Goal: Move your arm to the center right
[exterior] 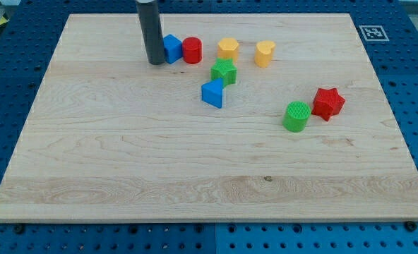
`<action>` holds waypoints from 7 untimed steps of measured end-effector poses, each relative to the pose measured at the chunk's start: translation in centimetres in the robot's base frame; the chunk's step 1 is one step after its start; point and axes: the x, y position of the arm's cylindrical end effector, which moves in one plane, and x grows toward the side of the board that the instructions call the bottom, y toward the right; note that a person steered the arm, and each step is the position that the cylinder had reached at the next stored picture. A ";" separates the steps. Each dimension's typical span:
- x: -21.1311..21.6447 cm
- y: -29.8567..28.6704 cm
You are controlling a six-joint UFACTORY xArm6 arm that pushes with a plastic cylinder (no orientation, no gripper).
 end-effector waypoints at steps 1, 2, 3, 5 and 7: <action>0.1 -1.4; 3.0 -4.4; 6.4 -4.6; 12.2 1.4; 16.2 15.6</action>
